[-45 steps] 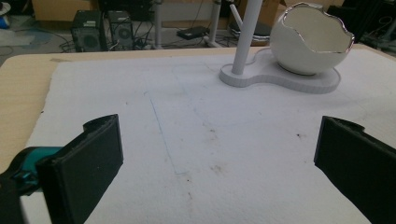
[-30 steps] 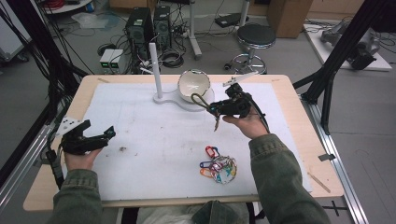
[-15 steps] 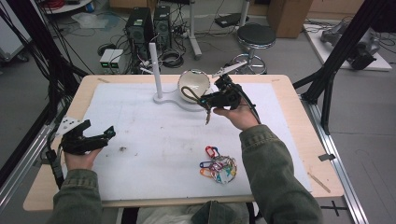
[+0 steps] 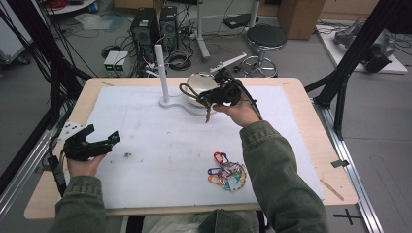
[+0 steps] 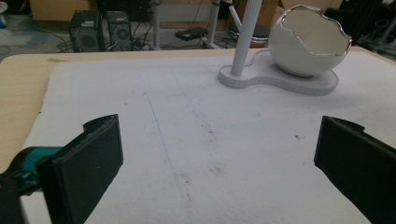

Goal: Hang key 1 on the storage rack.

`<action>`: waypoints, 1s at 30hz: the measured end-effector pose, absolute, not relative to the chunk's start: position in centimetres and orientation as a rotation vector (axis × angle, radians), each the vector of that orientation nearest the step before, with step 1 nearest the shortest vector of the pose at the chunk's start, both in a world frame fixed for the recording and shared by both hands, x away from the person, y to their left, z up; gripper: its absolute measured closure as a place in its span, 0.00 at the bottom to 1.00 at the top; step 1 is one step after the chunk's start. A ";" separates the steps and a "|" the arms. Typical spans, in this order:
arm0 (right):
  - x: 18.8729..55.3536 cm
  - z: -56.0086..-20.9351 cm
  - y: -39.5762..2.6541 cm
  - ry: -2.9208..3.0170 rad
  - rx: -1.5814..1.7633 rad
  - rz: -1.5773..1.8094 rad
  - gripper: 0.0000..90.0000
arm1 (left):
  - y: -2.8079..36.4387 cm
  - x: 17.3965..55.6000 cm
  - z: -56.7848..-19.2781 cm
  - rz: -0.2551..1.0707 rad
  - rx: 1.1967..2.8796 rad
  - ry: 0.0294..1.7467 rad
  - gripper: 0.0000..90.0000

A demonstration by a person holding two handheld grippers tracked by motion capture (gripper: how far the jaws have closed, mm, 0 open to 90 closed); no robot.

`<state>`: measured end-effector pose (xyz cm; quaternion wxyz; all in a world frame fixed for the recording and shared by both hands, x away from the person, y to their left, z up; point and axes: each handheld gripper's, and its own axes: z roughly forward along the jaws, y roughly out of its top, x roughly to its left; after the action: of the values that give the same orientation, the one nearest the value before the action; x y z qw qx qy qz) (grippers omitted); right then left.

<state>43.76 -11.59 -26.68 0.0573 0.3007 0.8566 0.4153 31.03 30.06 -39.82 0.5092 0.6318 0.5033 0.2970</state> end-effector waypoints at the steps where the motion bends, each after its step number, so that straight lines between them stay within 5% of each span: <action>1: 43.8 -26.6 -11.5 2.599 0.911 1.253 0.85 | 30.1 31.0 -39.8 0.715 1.520 1.213 0.02; 30: 47.1 -24.7 -7.1 2.626 0.883 1.244 0.85 | 30.1 31.2 -39.9 0.707 1.518 1.210 0.02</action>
<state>47.07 -7.08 -24.68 0.0523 0.2903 0.8635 0.4090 31.16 30.09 -39.87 0.5123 0.6310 0.5030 0.2940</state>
